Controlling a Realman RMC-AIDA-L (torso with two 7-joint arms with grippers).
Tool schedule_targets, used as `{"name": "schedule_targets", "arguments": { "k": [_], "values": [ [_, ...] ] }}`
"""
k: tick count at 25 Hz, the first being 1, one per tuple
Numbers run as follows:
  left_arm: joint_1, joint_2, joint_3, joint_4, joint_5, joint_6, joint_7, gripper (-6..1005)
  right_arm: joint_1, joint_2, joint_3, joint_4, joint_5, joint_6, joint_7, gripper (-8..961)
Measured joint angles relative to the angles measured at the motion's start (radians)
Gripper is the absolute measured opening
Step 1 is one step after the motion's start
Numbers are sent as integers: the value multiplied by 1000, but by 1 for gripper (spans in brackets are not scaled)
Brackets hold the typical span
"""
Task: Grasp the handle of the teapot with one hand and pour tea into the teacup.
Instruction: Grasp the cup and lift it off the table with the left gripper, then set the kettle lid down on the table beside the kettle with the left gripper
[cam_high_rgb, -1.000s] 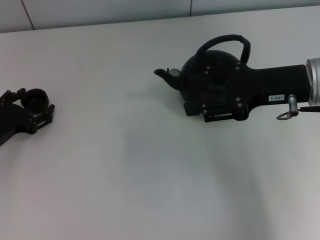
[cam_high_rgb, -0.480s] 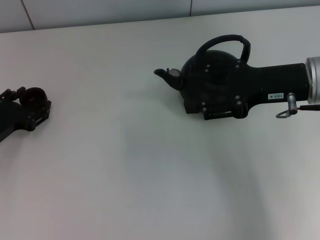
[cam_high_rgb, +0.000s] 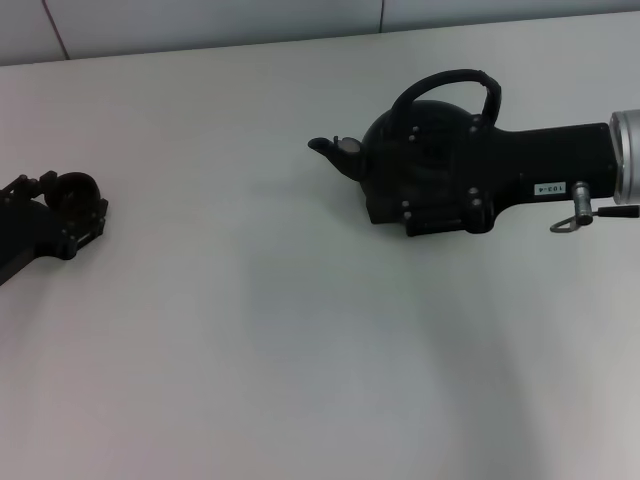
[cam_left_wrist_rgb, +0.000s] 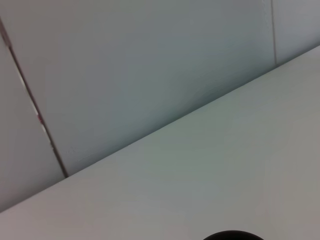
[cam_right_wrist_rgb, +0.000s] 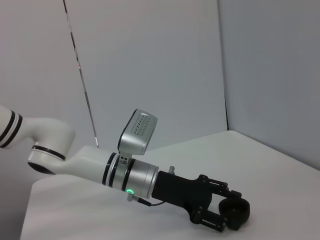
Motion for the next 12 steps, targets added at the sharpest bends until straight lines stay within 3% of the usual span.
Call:
{"name": "schedule_targets", "arguments": {
  "k": [8,12],
  "values": [
    [-7,0,10,1,0,67,-5,715,1,-1,0,0,0,6,0,699],
    [-13,0,65,7,-3,81,-39,718,1,-1,0,0,0,6,-1,698]
  ]
}}
